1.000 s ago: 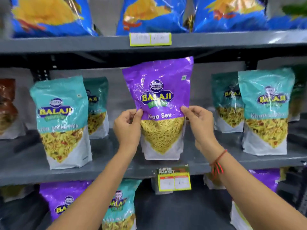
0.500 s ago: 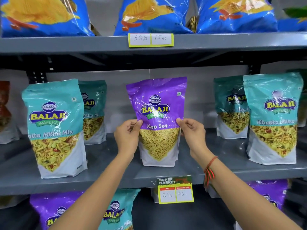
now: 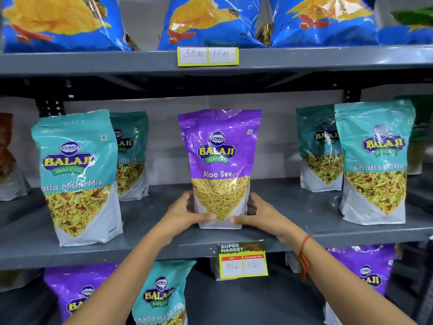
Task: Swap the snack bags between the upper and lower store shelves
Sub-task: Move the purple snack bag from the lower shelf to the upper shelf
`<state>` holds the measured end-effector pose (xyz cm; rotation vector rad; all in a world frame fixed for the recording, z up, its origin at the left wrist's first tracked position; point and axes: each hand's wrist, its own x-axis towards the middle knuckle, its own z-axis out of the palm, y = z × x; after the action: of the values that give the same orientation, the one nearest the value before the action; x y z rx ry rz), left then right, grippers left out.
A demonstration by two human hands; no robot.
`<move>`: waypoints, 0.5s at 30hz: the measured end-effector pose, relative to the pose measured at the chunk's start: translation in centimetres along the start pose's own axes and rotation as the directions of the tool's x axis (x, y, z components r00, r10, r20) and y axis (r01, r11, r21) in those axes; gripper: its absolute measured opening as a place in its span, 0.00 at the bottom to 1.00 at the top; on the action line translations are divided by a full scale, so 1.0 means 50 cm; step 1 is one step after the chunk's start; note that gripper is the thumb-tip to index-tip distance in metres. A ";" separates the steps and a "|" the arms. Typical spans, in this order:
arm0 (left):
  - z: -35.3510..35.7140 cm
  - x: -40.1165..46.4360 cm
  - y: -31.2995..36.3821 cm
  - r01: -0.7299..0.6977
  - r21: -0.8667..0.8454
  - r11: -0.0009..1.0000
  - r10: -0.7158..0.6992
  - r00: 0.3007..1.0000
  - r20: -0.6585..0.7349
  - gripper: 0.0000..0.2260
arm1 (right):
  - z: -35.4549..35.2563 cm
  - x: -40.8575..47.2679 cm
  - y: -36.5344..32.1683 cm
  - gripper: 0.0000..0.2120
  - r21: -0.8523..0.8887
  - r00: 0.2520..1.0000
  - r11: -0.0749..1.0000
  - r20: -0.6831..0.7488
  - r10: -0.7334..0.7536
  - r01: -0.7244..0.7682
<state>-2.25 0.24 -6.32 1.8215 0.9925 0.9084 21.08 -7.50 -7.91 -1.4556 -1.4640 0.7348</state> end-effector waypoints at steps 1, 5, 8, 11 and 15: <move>0.004 0.003 -0.008 -0.002 0.001 1.000 0.002 1.000 -0.028 0.35 | 0.005 -0.003 0.001 0.39 -0.033 1.000 0.999 -0.013 -0.016 0.015; 0.020 0.011 -0.014 -0.027 0.005 1.000 0.028 0.994 -0.108 0.35 | -0.002 -0.002 0.004 0.38 -0.066 0.998 0.997 -0.033 -0.052 0.050; 0.041 0.010 -0.008 -0.034 0.055 0.998 0.041 0.991 -0.131 0.38 | -0.030 0.001 0.009 0.39 -0.096 0.999 0.995 -0.020 -0.030 0.028; 0.059 0.010 0.000 -0.035 0.086 0.996 0.047 0.988 -0.146 0.40 | -0.050 0.001 0.016 0.37 -0.082 1.000 0.997 -0.023 -0.003 0.001; 0.065 -0.003 0.007 -0.036 0.102 0.994 0.051 0.988 -0.146 0.40 | -0.051 0.002 0.024 0.42 -0.083 0.999 0.996 -0.030 0.017 -0.019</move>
<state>0.61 -1.08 -7.28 1.8861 1.1114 1.0504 23.89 -7.74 -7.95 -1.5382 -1.4757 0.6675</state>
